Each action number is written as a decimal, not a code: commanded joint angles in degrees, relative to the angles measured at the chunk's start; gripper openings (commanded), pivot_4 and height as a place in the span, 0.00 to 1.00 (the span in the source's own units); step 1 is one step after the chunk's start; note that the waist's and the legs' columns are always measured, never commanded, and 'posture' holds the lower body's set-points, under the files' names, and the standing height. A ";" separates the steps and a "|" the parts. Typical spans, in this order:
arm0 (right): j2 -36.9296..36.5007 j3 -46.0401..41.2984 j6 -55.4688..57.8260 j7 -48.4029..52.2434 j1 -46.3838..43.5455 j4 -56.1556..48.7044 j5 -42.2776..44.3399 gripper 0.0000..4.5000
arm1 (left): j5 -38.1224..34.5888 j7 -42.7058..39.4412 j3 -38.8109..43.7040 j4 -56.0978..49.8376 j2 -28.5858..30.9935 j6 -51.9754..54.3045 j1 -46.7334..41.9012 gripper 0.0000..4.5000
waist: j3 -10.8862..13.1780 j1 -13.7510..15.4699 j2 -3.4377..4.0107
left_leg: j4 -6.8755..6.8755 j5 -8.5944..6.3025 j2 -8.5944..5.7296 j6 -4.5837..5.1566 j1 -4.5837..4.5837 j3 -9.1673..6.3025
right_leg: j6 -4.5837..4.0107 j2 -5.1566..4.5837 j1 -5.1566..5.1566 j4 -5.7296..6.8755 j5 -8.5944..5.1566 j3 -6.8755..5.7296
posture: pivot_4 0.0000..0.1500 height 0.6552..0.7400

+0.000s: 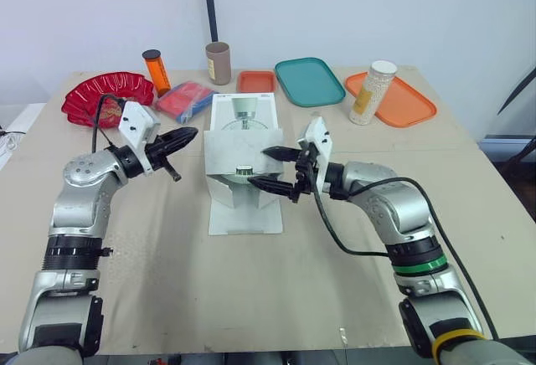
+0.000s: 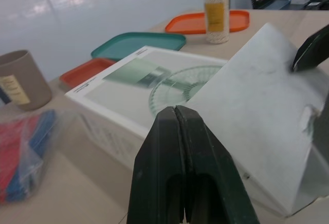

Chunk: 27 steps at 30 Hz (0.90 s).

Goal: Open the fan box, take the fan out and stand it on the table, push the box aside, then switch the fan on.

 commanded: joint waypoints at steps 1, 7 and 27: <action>-0.60 -0.13 0.04 -0.34 -0.10 -1.01 -0.75 1.00 | 0.85 -0.21 -1.87 -1.95 -0.76 -0.69 0.49 0.02 | 0.00 0.00 0.00 | 0.00 0.00 0.00 -0.01 0.00 0.00 | 0.00 0.00 0.00 0.00 0.00 0.00 | 1.00 1.00; -0.72 -0.24 1.62 -1.17 0.10 -2.69 -0.82 1.00 | 3.48 -0.64 -5.79 1.63 -1.97 -0.48 -0.41 0.02 | 0.00 -0.02 0.00 | 0.00 0.00 0.02 0.00 0.01 0.02 | -0.02 0.03 -0.01 0.02 0.01 0.02 | 1.00 1.00; -4.49 3.13 21.73 -5.91 -10.16 -12.03 1.17 0.02 | 6.67 -1.53 -7.00 3.30 -1.59 -2.98 0.33 0.00 | -0.02 0.00 0.00 | 0.00 -0.01 0.00 0.03 0.01 0.01 | -0.02 0.01 -0.01 0.02 0.01 0.02 | 1.00 1.00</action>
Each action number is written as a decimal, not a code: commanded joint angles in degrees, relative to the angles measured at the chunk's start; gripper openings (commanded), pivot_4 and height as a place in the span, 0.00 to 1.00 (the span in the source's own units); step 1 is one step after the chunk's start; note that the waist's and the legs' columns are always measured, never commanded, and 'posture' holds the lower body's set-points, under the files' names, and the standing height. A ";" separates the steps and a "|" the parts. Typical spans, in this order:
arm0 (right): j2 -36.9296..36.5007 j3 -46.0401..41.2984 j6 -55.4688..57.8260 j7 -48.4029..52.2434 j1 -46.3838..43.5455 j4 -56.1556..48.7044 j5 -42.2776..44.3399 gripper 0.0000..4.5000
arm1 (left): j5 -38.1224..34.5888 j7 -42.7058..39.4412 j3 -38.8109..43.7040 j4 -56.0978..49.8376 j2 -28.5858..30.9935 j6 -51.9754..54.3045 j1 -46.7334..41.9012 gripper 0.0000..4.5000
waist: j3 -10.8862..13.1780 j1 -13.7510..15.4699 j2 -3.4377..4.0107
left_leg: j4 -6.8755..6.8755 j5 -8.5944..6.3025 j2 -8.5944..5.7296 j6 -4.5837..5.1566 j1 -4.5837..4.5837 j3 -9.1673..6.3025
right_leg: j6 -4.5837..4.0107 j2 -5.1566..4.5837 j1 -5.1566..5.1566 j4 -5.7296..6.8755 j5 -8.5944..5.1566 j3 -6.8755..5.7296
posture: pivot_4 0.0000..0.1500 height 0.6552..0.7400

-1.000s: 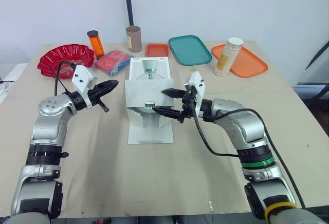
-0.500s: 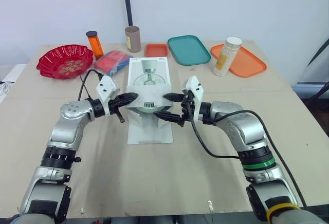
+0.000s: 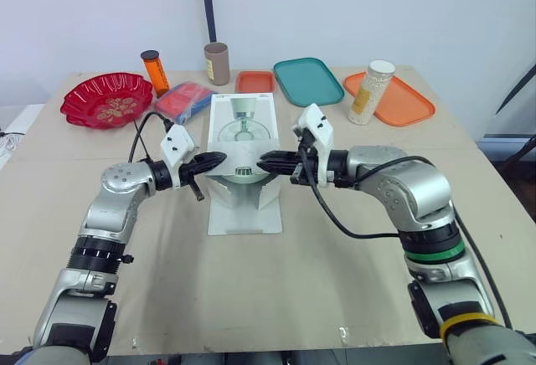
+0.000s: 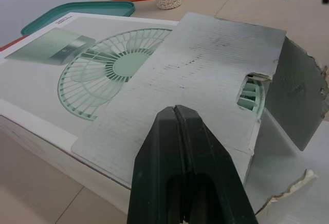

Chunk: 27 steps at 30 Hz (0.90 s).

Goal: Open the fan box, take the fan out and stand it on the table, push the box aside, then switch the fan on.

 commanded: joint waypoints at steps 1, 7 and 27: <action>-0.18 2.52 1.07 -0.72 -2.46 -3.73 -0.97 0.02 | 0.44 0.14 0.60 -0.76 0.80 -0.73 0.52 0.00 | 0.00 0.00 0.01 | 0.00 -0.01 0.00 0.02 0.00 0.00 | 0.00 0.01 -0.01 0.00 0.00 0.00 | 1.00 1.00; -1.07 7.85 -1.40 -1.43 -1.66 -2.07 -5.71 0.02 | 0.39 0.57 1.02 -0.71 0.85 -0.92 0.60 0.00 | -0.01 -0.01 -0.01 | 0.00 -0.01 0.00 0.02 0.00 0.00 | 0.00 0.00 -0.01 0.01 0.00 0.00 | 1.00 1.00; -12.91 8.74 -7.49 6.26 4.85 -7.94 -9.60 0.02 | 0.47 0.87 0.89 0.42 0.15 -1.88 0.42 0.00 | -0.04 0.02 -0.03 | 0.03 -0.05 0.00 0.10 0.00 0.01 | 0.01 0.01 0.03 -0.01 0.00 -0.01 | 1.00 1.00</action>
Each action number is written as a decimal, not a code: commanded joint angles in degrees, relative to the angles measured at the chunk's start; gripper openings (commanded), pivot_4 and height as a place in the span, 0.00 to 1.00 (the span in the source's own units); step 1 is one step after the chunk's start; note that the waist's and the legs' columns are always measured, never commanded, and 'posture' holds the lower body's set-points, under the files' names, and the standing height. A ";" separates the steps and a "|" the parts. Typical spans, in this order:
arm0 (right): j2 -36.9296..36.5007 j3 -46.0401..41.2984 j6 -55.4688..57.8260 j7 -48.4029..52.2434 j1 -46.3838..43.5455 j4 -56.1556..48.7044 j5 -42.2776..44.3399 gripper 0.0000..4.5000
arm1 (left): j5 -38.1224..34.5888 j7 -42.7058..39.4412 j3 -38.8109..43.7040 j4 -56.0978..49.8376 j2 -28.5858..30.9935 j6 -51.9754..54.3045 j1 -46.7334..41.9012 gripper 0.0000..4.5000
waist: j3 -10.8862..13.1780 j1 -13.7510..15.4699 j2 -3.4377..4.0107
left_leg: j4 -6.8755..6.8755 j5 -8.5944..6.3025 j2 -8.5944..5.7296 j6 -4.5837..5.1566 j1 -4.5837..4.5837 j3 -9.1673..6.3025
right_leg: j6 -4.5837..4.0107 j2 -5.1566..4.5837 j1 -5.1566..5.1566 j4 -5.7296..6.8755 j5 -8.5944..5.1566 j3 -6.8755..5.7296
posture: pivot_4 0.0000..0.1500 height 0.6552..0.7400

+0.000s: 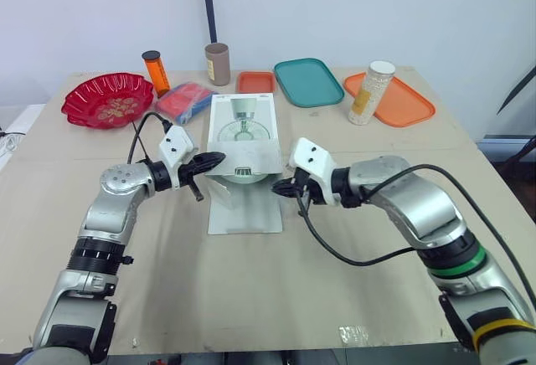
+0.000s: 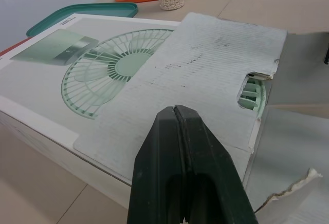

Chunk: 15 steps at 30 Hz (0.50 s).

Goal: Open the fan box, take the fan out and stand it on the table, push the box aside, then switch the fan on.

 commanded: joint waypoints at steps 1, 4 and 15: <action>-1.08 -1.40 -2.81 0.82 -0.23 -0.30 -1.11 0.02 | 0.36 0.30 0.60 0.22 0.28 -0.76 -0.01 0.00 | 0.00 0.00 0.00 | 0.00 0.00 0.00 0.00 0.00 0.00 | 0.00 0.00 0.00 0.00 0.00 0.00 | 1.00 1.00; -0.77 -0.50 -5.51 -0.49 -0.23 4.48 -4.18 0.02 | 0.42 0.33 0.58 0.38 0.19 -0.88 -0.15 0.00 | 0.00 0.00 -0.01 | 0.00 0.00 0.02 0.00 0.01 0.01 | 0.00 0.01 0.00 0.01 0.00 0.00 | 1.00 1.00; 8.90 -1.61 -8.30 -9.07 -4.66 18.97 -11.36 0.02 | 0.49 1.19 0.69 -0.26 0.03 -0.95 0.51 0.00 | -0.02 -0.04 -0.02 | 0.00 0.08 0.05 -0.15 0.01 0.11 | -0.03 0.00 -0.04 0.00 0.03 0.03 | 1.00 1.00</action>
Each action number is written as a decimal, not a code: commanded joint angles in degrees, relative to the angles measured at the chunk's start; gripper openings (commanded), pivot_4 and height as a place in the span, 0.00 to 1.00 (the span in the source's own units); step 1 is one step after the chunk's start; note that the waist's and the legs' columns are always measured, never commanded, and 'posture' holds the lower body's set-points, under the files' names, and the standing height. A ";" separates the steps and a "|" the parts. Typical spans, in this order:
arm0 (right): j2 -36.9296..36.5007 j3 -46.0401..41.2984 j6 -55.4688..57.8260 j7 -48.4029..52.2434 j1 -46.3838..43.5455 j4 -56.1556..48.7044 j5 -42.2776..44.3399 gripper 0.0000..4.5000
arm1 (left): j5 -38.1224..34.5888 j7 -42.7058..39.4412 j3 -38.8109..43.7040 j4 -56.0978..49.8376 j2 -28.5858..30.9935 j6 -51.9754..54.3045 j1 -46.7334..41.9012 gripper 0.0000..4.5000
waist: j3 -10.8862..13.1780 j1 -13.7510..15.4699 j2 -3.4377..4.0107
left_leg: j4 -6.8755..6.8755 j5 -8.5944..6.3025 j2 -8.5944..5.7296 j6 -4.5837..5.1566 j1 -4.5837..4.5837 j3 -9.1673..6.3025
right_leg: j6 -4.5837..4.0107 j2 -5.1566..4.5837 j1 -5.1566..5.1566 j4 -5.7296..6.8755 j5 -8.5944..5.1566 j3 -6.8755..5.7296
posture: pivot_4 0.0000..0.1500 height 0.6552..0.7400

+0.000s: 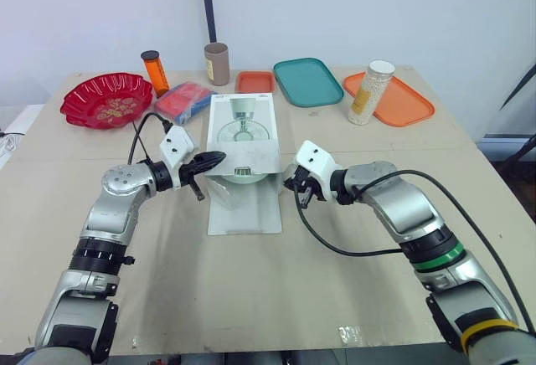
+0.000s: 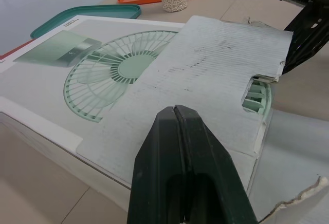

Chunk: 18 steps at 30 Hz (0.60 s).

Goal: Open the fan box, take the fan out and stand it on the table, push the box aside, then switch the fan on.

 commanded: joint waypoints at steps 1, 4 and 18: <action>2.40 -2.70 -1.76 -2.80 -3.34 2.44 -1.27 0.02 | 0.22 0.28 0.64 -0.85 0.58 -0.10 0.56 0.00 | 0.00 0.00 0.00 | 0.00 0.00 0.01 0.00 0.00 0.00 | 0.00 0.01 -0.01 0.00 0.00 0.00 | 1.00 1.00; 4.15 -4.06 -2.50 -3.29 -4.05 3.42 -0.98 0.02 | 0.36 0.31 0.59 -0.83 0.68 -0.20 0.68 0.00 | 0.00 -0.03 0.01 | 0.00 0.00 0.05 -0.01 0.01 -0.01 | -0.01 0.06 -0.02 0.01 0.01 0.00 | 1.00 1.00; 3.10 -4.24 -3.95 0.89 -1.84 0.51 -1.29 0.02 | 0.81 0.84 0.64 -1.02 0.83 -0.43 1.21 0.00 | -0.01 -0.02 0.02 | 0.00 -0.01 0.04 0.02 0.01 0.00 | -0.01 0.05 -0.01 0.01 0.01 0.01 | 1.00 1.00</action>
